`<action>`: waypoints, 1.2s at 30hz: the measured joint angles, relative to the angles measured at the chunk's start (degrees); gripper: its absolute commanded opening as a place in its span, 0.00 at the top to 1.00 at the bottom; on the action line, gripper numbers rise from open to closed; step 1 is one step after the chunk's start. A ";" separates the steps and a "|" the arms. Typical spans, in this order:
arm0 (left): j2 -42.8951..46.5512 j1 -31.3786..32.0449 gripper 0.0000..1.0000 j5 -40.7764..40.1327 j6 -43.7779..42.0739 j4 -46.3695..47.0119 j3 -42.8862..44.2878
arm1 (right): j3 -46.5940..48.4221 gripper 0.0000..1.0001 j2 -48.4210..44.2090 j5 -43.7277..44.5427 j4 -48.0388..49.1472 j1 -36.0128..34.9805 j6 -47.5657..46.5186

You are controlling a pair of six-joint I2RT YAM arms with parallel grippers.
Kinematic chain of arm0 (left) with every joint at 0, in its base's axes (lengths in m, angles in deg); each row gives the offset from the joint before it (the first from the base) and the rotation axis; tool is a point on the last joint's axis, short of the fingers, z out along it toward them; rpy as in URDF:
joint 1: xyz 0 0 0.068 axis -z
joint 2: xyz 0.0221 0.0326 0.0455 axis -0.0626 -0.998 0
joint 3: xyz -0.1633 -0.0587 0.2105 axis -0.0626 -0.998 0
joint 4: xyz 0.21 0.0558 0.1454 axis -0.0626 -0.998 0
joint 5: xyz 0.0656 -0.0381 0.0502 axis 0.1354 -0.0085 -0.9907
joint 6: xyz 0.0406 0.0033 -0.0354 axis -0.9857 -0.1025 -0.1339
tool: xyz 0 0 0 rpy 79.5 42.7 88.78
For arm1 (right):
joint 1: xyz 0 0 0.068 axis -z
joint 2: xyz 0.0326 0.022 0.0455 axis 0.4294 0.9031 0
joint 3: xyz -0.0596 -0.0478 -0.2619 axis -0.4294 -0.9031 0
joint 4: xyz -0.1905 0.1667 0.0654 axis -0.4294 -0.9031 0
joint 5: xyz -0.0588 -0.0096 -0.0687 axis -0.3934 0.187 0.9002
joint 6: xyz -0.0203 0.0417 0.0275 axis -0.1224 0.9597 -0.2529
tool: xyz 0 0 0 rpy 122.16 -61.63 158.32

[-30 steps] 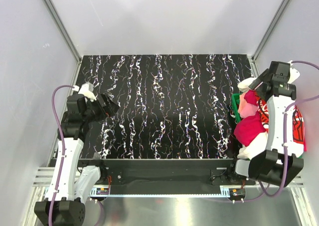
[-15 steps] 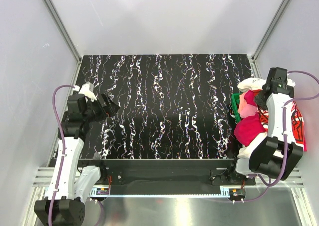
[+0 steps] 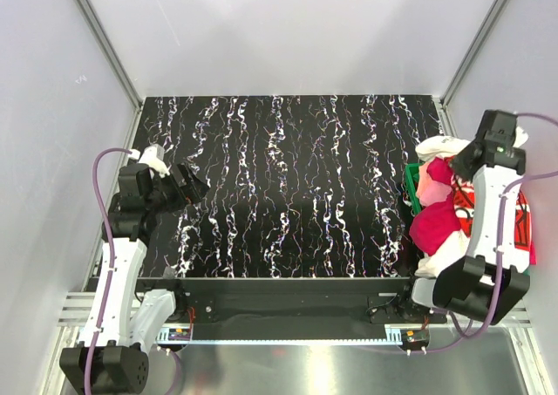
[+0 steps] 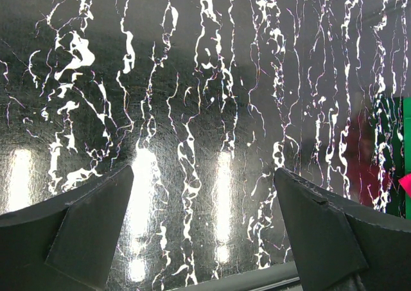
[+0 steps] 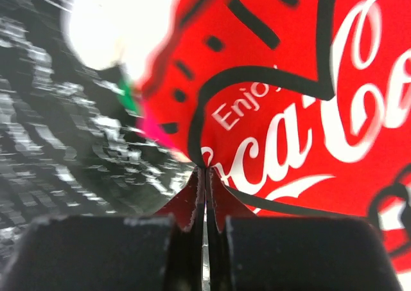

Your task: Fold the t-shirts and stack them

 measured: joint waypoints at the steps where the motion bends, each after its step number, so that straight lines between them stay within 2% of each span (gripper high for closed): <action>1: 0.02 0.00 0.01 0.00 0.00 0.00 0.00 | 2.03 1.00 -0.48 -0.74 -0.61 -0.09 0.09; 3: 0.15 0.00 0.01 0.00 0.00 0.00 0.00 | 8.37 1.00 -0.57 -1.16 -2.38 -1.49 0.35; 5: 0.26 0.00 0.01 0.00 0.00 0.02 0.00 | 15.93 1.00 0.13 -1.07 -3.93 -5.97 0.50; 8: 0.33 0.00 0.01 0.00 0.00 0.04 0.00 | 26.95 1.00 3.26 -4.46 -4.33 -17.00 0.35; 12: 0.33 0.00 0.01 -0.09 0.00 0.04 0.00 | 43.08 1.00 13.05 -14.12 -4.26 -34.86 -2.62; 15: 0.35 0.00 0.01 -0.55 0.02 0.04 0.00 | 47.74 1.00 17.84 -21.90 -2.05 -43.28 -4.57; 18: 0.35 0.00 0.01 -1.18 0.00 0.02 0.00 | 44.13 1.00 17.44 -24.39 -1.03 -44.89 -5.53; 20: 0.35 0.00 0.01 -1.77 0.02 0.00 0.00 | 39.87 0.90 16.48 -21.84 -0.92 -44.26 -5.38; 22: 0.35 0.00 0.01 -2.29 0.02 0.00 0.00 | 35.28 0.85 16.22 -15.56 -1.68 -43.04 -3.56; 23: 0.35 0.00 0.01 -2.62 0.02 0.00 0.00 | 32.37 0.85 16.09 -13.38 -1.95 -41.59 -2.10; 24: 0.31 0.00 0.01 -2.73 0.02 0.00 0.00 | 28.39 0.79 15.80 -12.20 -1.57 -38.71 -0.61; 25: 0.24 0.00 0.01 -2.91 0.02 0.00 0.00 | 23.71 0.59 15.34 -11.13 -1.42 -34.88 0.94; 26: 0.11 0.00 0.01 -3.06 0.02 -0.02 0.00 | 18.75 0.05 15.10 -10.88 -0.85 -30.42 2.56; 27: -0.04 0.04 0.01 -3.13 0.02 -0.02 0.00 | 13.73 0.00 15.10 -10.45 -0.15 -26.14 4.02; 28: -0.20 0.20 0.01 -3.28 0.02 -0.04 0.00 | 9.77 0.01 15.08 -9.73 0.35 -24.44 4.81; 29: -0.37 0.48 0.01 -3.61 0.07 -0.07 0.00 | 4.79 0.00 15.06 -9.18 0.48 -19.85 5.81; 31: -0.83 1.99 0.01 -4.83 0.26 -0.11 0.00 | -2.25 0.00 14.08 -9.79 1.05 -18.58 7.10; 33: -1.81 4.68 0.01 -6.21 0.50 -0.24 0.00 | -7.19 0.00 11.87 -11.15 1.66 -21.90 8.41; 36: -5.42 10.88 0.01 -10.40 1.27 -0.48 0.17 | -6.29 0.01 10.16 -11.13 3.58 -32.48 8.59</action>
